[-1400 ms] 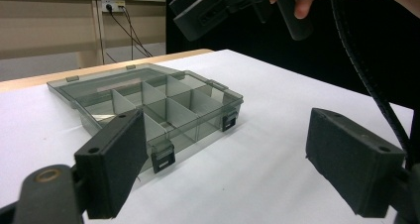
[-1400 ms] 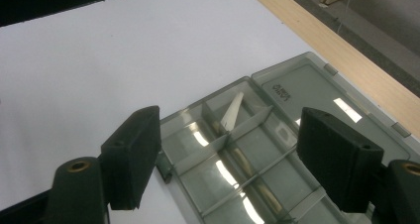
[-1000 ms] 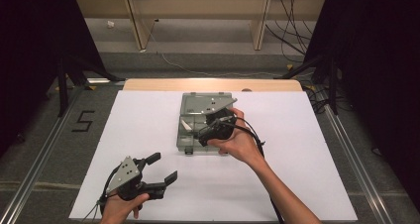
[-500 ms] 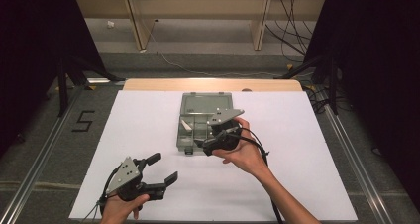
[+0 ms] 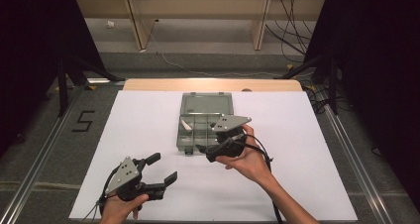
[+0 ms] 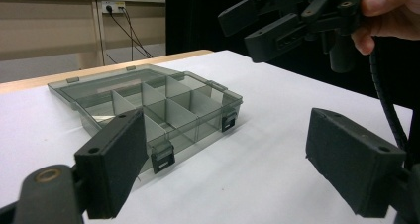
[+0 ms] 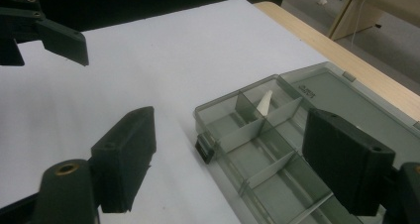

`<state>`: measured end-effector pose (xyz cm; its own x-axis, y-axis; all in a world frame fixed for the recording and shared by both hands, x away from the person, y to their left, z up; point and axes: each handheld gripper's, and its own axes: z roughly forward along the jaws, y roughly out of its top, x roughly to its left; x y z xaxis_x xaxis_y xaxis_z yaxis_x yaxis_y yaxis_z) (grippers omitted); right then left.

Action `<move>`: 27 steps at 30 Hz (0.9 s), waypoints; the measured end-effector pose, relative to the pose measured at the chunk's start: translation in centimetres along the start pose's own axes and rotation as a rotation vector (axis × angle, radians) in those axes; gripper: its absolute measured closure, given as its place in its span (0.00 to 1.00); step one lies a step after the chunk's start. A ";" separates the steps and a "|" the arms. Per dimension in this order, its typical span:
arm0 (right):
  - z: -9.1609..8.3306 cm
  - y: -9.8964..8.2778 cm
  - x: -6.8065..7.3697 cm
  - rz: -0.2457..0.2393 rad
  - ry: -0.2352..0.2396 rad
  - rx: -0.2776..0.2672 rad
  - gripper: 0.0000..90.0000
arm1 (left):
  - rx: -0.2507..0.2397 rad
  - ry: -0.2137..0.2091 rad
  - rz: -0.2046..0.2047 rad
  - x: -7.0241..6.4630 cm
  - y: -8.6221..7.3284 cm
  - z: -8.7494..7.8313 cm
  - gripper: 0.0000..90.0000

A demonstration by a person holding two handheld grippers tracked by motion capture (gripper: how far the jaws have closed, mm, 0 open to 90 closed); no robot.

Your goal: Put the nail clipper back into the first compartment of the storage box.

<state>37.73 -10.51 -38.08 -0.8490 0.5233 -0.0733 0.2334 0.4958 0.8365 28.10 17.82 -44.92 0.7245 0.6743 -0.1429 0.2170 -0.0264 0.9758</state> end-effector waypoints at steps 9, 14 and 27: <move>-0.9 -1.2 0.1 0.033 0.010 -0.031 0.23 | 0.006 0.002 -0.003 -0.1 0.0 0.0 0.18; -1.7 -2.0 0.1 0.042 0.003 -0.065 0.23 | 0.008 0.004 0.000 0.0 0.0 0.0 0.18; -3.7 -4.5 0.5 0.068 -0.004 -0.132 0.21 | 0.001 0.003 -0.003 -0.1 0.0 0.0 0.18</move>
<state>34.51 -15.03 -39.85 -0.8314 0.5554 -0.0161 0.2253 0.3636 0.9039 28.08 17.74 -44.89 0.7216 0.6768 -0.1454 0.2197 -0.0248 0.9753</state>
